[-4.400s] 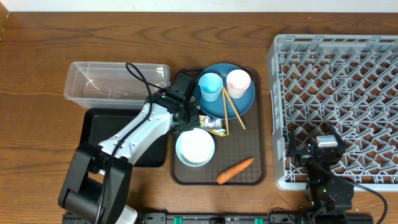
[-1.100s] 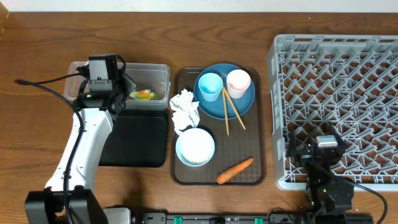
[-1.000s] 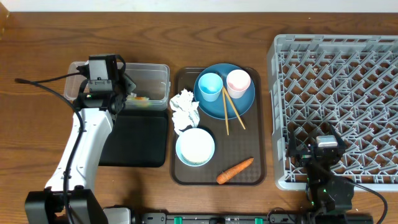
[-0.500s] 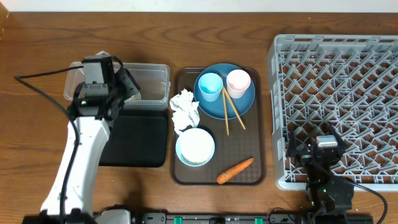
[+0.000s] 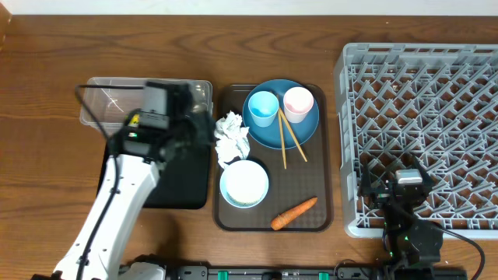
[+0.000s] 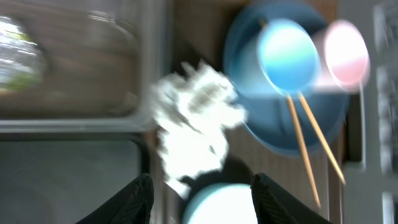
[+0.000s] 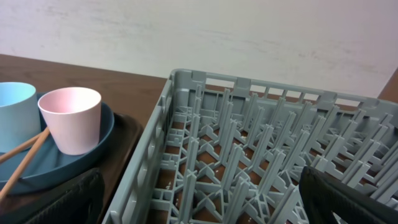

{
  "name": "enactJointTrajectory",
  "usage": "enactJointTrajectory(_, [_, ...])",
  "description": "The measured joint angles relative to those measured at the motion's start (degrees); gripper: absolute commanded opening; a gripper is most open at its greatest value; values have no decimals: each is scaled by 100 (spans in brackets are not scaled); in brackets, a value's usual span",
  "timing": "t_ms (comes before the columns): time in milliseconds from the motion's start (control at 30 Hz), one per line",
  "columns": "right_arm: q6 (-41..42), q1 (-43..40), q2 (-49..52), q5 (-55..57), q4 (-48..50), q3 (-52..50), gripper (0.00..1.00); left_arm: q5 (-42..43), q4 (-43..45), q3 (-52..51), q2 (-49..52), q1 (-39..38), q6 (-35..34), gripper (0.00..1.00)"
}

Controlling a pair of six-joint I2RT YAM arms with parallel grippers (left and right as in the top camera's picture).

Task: Sort waste into correct bins and load items into the dishwasher rack
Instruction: 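Move the left gripper back to the crumpled white tissue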

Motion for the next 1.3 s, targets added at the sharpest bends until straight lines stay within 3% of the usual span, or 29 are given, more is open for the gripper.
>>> enactJointTrajectory(67, [-2, 0, 0, 2, -2, 0, 99, -2, -98, 0, 0, -264, 90, 62])
enactJointTrajectory(367, [0, 0, 0, 2, -2, 0, 99, -597, -391, 0, 304, -1010, 227, 62])
enactJointTrajectory(700, [0, 0, 0, 2, -2, 0, 99, -951, 20, 0, 1655, -1054, 251, 66])
enactJointTrajectory(1000, [-2, 0, 0, 2, -2, 0, 99, -1016, 166, 0, 2155, -1054, 330, 67])
enactJointTrajectory(1300, [0, 0, 0, 0, -2, 0, 99, -1019, 184, 0, 2173, -1054, 339, 28])
